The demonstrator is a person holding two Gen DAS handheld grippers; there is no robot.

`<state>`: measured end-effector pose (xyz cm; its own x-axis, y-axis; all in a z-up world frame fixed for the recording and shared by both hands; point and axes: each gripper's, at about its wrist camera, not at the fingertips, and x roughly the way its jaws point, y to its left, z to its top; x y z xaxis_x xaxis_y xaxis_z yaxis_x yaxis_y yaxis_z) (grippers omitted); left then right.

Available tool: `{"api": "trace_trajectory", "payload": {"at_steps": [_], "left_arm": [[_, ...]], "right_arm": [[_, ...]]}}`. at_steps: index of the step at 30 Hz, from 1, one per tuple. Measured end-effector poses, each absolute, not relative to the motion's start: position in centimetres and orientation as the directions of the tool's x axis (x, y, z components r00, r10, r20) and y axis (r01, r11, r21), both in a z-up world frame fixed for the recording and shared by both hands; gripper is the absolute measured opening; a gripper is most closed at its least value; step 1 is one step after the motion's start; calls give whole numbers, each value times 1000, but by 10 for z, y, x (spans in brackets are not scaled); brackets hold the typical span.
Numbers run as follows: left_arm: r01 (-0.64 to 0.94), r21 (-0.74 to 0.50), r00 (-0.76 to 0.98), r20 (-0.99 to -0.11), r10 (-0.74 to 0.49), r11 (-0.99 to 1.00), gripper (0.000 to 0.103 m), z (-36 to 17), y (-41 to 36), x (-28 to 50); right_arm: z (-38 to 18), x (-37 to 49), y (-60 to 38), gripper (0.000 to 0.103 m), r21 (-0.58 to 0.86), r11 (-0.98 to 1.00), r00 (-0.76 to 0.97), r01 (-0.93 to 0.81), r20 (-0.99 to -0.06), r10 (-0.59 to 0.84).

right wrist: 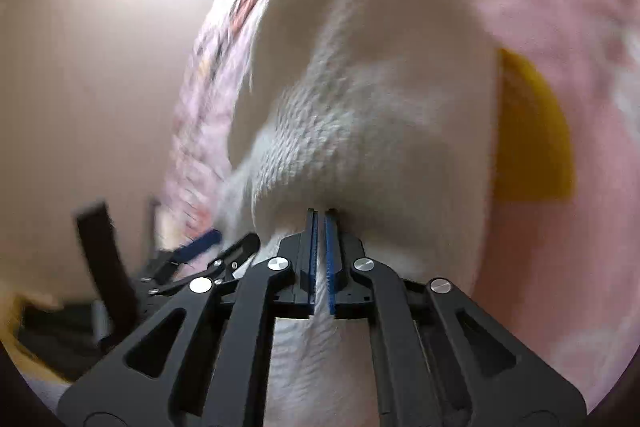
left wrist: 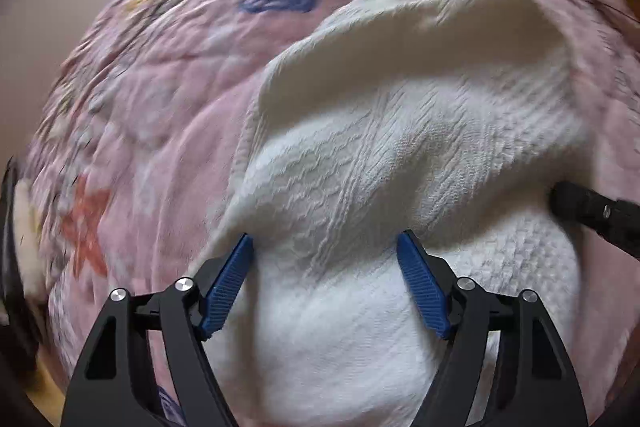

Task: Fold large clothes

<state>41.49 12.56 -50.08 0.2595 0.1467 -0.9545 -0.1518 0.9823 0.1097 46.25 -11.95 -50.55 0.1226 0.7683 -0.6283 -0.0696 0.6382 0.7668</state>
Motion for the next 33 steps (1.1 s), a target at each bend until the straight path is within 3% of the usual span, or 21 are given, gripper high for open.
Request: {"api": "trace_trajectory", "payload": {"at_steps": [1, 2, 5, 11, 16, 20, 29, 33], "left_arm": [[-124, 110, 255, -957, 139, 986, 80, -497, 127, 416], [-84, 95, 240, -964, 113, 992, 81, -492, 132, 418], [-2, 55, 173, -983, 54, 999, 88, -487, 153, 428], [-9, -30, 70, -997, -29, 1000, 95, -493, 222, 458], [-73, -262, -15, -964, -264, 962, 95, -527, 258, 474], [-104, -347, -30, -935, -352, 932, 95, -551, 267, 481], [-230, -607, -54, -772, -633, 761, 95, -589, 263, 471], [-204, -630, -67, -755, -653, 749, 95, -592, 250, 465]], "right_arm": [[-502, 457, -138, 44, 791, 611, 165, -36, -598, 784], [-498, 451, -155, 96, 816, 579, 214, -12, -563, 798], [-499, 442, -194, 97, 849, 525, 271, 52, -518, 811], [-538, 433, -223, 97, 889, 399, 273, 224, -451, 850], [-555, 432, -218, 97, 911, 341, 251, 230, -394, 884], [-562, 444, -183, 97, 903, 360, 171, 234, -403, 899], [-575, 450, -159, 97, 918, 348, 115, 193, -373, 921], [-569, 453, -136, 97, 872, 479, 60, 96, -486, 872]]}}
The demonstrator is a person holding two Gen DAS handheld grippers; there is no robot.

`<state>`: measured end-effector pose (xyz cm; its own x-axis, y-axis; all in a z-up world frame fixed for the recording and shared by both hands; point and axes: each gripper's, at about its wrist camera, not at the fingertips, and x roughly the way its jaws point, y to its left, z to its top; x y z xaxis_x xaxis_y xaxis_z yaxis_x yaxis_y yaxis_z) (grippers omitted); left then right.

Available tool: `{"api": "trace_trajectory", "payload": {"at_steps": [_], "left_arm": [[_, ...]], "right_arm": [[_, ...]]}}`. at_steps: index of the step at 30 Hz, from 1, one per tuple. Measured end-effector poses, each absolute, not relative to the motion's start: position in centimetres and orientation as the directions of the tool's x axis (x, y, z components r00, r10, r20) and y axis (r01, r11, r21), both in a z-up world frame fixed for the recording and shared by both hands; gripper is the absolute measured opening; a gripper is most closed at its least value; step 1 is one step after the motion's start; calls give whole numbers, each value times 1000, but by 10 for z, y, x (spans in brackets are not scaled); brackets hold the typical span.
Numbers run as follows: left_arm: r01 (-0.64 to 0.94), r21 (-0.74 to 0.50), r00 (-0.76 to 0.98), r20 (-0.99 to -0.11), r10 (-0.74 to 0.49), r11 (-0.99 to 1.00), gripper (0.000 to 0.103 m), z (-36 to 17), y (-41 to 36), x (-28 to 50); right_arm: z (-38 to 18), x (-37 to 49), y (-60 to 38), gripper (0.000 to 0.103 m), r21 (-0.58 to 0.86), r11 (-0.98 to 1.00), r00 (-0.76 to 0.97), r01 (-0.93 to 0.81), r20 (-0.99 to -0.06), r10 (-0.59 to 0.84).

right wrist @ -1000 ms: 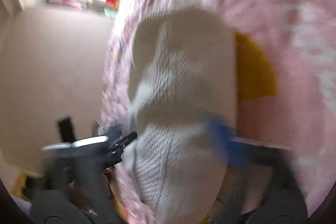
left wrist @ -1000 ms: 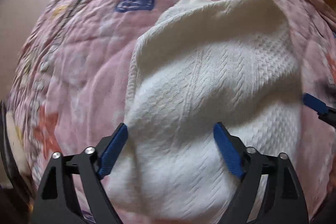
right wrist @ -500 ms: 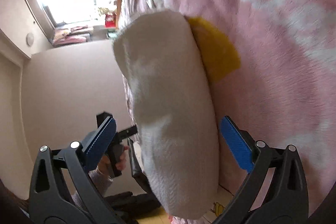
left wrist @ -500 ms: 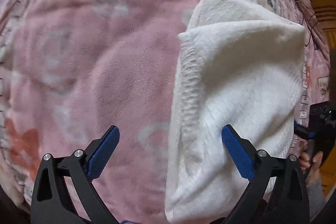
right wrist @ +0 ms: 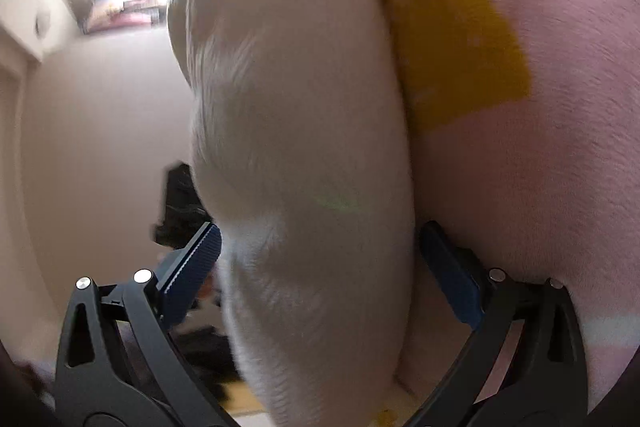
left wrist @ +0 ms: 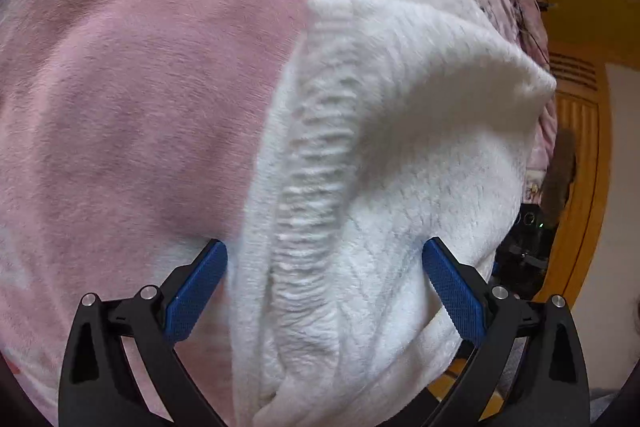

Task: Fold large clothes
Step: 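Grasp the folded hoodie with both tools and lift it off the bed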

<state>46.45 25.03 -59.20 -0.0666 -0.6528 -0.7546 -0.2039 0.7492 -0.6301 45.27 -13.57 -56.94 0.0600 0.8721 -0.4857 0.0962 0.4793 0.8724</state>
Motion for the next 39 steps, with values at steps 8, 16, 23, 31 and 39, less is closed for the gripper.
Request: {"api": "trace_trajectory", "payload": {"at_steps": [8, 16, 23, 31, 39], "left_arm": [[-66, -556, -59, -827, -559, 829, 96, -582, 221, 466], [-69, -665, -161, -728, -666, 744, 96, -600, 216, 463], [-51, -675, -236, -708, -666, 736, 96, -602, 205, 472], [-68, -689, -186, -702, -687, 722, 96, -598, 188, 465], [-82, -654, -196, -729, -656, 752, 97, -601, 183, 460]], "right_arm": [[-553, 443, -117, 97, 807, 589, 163, 30, -586, 794], [-556, 460, -113, 98, 822, 568, 168, 35, -565, 808], [-553, 459, -113, 98, 827, 562, 208, -6, -549, 810], [-552, 456, -116, 98, 821, 570, 197, 2, -560, 805], [-557, 469, -119, 98, 841, 528, 158, 118, -541, 826]]}}
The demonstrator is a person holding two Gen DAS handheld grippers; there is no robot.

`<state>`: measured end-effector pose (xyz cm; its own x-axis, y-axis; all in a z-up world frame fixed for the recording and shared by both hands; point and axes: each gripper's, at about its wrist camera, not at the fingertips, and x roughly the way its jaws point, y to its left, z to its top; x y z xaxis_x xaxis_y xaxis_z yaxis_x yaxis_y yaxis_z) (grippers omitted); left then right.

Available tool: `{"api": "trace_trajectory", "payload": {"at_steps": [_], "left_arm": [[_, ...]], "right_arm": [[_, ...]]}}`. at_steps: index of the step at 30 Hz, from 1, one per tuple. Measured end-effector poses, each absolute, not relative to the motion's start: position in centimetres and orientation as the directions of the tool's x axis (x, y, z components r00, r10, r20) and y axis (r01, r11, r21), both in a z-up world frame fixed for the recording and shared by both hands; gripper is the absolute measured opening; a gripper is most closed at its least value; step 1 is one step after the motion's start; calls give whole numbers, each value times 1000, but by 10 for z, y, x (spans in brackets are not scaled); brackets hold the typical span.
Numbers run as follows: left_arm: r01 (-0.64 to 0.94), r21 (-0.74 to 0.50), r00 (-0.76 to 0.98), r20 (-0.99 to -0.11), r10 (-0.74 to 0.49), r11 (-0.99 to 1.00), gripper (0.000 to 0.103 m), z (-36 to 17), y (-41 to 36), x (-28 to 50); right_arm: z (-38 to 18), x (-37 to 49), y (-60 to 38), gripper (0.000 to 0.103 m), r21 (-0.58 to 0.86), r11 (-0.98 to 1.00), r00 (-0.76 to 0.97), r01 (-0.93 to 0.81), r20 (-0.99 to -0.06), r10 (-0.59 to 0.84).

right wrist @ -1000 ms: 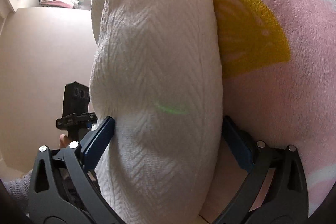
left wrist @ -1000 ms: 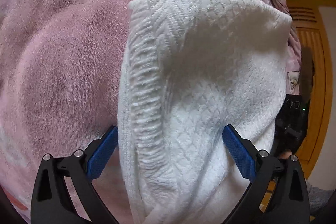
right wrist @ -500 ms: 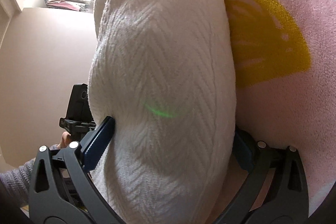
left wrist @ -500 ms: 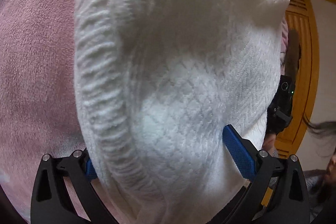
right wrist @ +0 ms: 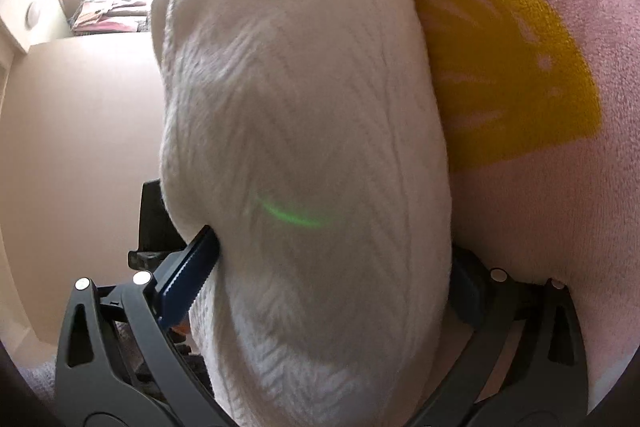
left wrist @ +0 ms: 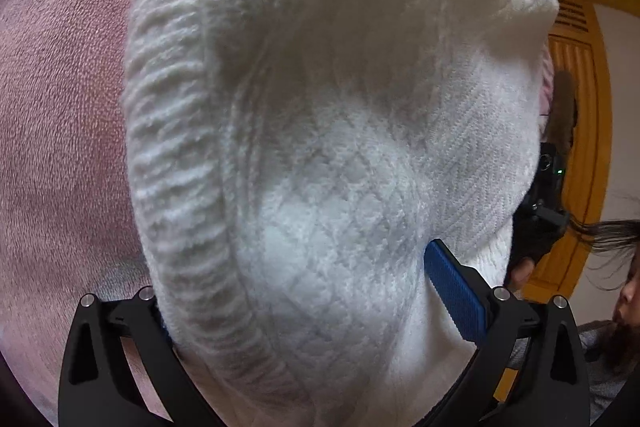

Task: Fold large clothes
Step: 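Grasp the folded hoodie with both tools and lift it off the bed, then carry the folded hoodie with both tools onto the dark folded garment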

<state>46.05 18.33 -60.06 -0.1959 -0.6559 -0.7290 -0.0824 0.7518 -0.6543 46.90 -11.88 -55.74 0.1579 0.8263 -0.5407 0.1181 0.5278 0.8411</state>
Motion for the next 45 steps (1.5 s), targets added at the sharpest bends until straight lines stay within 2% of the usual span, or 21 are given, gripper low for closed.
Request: {"api": "trace_trajectory", "payload": {"at_steps": [3, 5, 6, 7, 8, 9, 10, 13, 16, 17, 19, 22, 27, 30, 34, 39, 45], "left_arm": [[-111, -655, -215, -718, -662, 747, 97, -610, 184, 470], [-102, -638, -188, -741, -644, 764, 96, -604, 181, 466], [-62, -633, -174, -754, -633, 772, 92, -595, 181, 462], [-48, -632, -157, -760, -631, 773, 80, -589, 180, 459], [-46, -634, -141, -761, -633, 772, 74, -584, 181, 457], [-42, -631, -121, -766, -631, 775, 63, -577, 181, 454], [-31, -623, -103, -776, -623, 782, 55, -570, 180, 451], [-20, -605, -53, -794, -605, 796, 46, -553, 177, 433], [-15, -597, 5, -802, -597, 802, 44, -534, 172, 421], [-7, -596, 19, -803, -596, 803, 44, -529, 170, 414], [-9, -625, 39, -781, -624, 781, 37, -516, 166, 399], [8, -598, 36, -800, -598, 801, 35, -501, 153, 380], [-55, -616, 60, -787, -613, 786, 34, -460, 141, 335], [-106, -624, 103, -782, -615, 774, 34, -410, 143, 303], [-147, -645, 184, -763, -620, 750, 34, -329, 145, 255], [-202, -678, 343, -725, -597, 707, 34, -220, 199, 200], [-244, -665, 542, -697, -469, 706, 34, -114, 338, 133]], "right_arm": [[-552, 464, -117, 97, 826, 558, 186, 73, -561, 806], [-552, 463, -121, 90, 846, 531, 197, 47, -529, 825], [-552, 461, -124, 83, 855, 518, 205, 33, -513, 833], [-551, 459, -127, 80, 860, 509, 206, 24, -503, 840], [-548, 458, -129, 74, 870, 493, 200, 13, -486, 851], [-543, 458, -129, 71, 867, 498, 189, -12, -487, 852], [-534, 458, -127, 70, 860, 509, 181, -47, -494, 851], [-506, 455, -115, 69, 840, 519, 157, -158, -498, 853], [-488, 450, -112, 67, 848, 486, 128, -211, -469, 874], [-482, 447, -111, 66, 871, 443, 104, -214, -430, 897], [-466, 440, -104, 66, 858, 440, 81, -266, -434, 897], [-445, 429, -104, 66, 853, 426, 53, -300, -431, 901], [-406, 416, -120, 66, 874, 396, -22, -282, -419, 908], [-360, 409, -123, 66, 886, 375, -87, -274, -411, 908], [-268, 397, -113, 66, 883, 342, -156, -323, -406, 901], [-160, 380, -67, 66, 866, 278, -226, -416, -394, 891], [-61, 346, 94, 67, 840, 94, -347, -534, -319, 882]]}}
